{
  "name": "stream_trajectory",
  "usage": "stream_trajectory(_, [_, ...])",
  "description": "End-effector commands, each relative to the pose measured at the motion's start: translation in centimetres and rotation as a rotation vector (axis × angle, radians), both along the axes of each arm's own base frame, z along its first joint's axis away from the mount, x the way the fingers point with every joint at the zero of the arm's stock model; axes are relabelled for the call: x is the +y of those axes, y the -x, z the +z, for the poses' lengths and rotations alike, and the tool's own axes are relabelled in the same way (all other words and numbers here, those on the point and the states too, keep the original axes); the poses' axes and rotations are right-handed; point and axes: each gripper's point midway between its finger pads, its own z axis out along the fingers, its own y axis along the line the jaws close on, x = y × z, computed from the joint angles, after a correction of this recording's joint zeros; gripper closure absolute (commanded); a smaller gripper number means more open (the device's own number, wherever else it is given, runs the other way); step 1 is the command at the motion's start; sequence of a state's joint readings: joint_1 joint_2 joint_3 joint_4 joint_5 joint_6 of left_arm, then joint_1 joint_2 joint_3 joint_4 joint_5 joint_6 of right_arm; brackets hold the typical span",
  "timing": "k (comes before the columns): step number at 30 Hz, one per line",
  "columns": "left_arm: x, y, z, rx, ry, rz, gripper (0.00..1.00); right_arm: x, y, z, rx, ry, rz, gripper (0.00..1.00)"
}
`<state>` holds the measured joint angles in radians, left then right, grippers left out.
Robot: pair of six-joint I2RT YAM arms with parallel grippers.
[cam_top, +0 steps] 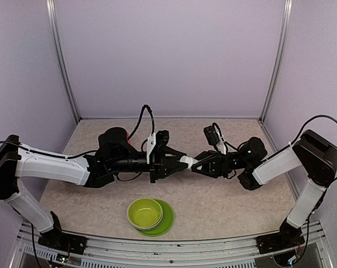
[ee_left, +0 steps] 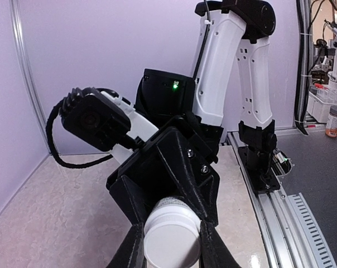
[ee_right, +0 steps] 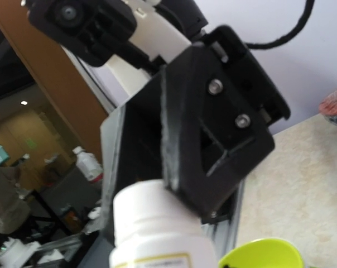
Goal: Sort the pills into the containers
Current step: Pass from the left arm to the right
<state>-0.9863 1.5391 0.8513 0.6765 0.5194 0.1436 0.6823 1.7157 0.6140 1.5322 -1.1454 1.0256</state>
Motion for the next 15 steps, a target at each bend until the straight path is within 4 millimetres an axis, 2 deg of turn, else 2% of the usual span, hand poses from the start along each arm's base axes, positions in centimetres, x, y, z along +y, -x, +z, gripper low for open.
stream_trajectory(1, [-0.5, -1.5, -0.3, 0.087, 0.011, 0.080, 0.92, 0.5, -0.8, 0.9, -0.116, -0.014, -0.092, 0.74])
stream_trajectory(6, [-0.9, -3.5, -0.6, 0.220, 0.035, 0.181, 0.91, 0.6, -2.9, 0.2, -0.214, 0.070, -0.271, 0.76])
stream_trajectory(9, [-1.3, -3.4, -0.6, 0.284, 0.044, 0.177, 0.89, 0.4, -3.5, 0.5, -0.301, 0.093, -0.353, 0.76])
stream_trajectory(15, [-1.7, -2.6, -0.4, 0.324, 0.050, 0.143, 0.64, -0.2, -3.4, 1.4, -0.337, 0.074, -0.401, 0.78])
